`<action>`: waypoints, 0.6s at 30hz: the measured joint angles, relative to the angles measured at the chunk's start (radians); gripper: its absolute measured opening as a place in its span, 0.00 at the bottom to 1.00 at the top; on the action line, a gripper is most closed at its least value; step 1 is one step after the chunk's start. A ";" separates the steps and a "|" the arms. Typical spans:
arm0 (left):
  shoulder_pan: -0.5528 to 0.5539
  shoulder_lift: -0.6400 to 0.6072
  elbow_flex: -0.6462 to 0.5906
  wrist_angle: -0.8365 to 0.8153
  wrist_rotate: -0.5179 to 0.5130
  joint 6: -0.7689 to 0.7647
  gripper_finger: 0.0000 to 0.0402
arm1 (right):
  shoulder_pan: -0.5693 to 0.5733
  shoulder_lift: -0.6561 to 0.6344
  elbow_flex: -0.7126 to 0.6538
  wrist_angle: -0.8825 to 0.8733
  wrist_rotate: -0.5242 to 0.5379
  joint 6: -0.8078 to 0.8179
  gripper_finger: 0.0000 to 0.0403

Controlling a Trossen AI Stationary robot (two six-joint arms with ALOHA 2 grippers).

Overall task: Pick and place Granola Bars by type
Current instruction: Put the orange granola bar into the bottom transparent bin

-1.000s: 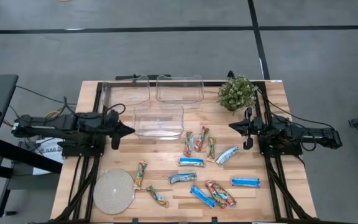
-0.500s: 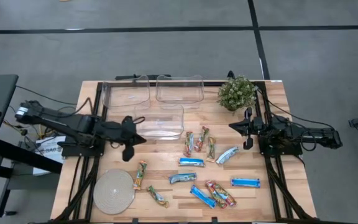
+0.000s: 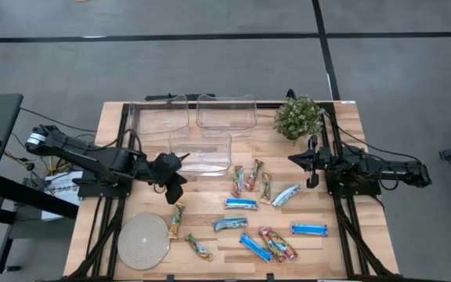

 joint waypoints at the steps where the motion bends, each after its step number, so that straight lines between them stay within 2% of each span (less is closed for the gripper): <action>1: -0.006 0.007 0.000 -0.017 -0.001 -0.044 0.00 | 0.000 0.000 0.000 0.000 0.000 0.000 0.00; 8: -0.077 0.066 0.000 -0.126 -0.007 -0.373 0.00 | 0.000 0.000 0.000 0.000 0.000 0.000 0.00; 12: -0.114 0.115 0.000 -0.169 0.038 -0.526 0.00 | 0.000 0.000 0.000 0.000 0.000 0.000 0.00; 18: -0.146 0.198 0.000 -0.144 0.192 -0.557 0.01 | 0.000 0.000 0.000 -0.002 0.000 0.000 0.00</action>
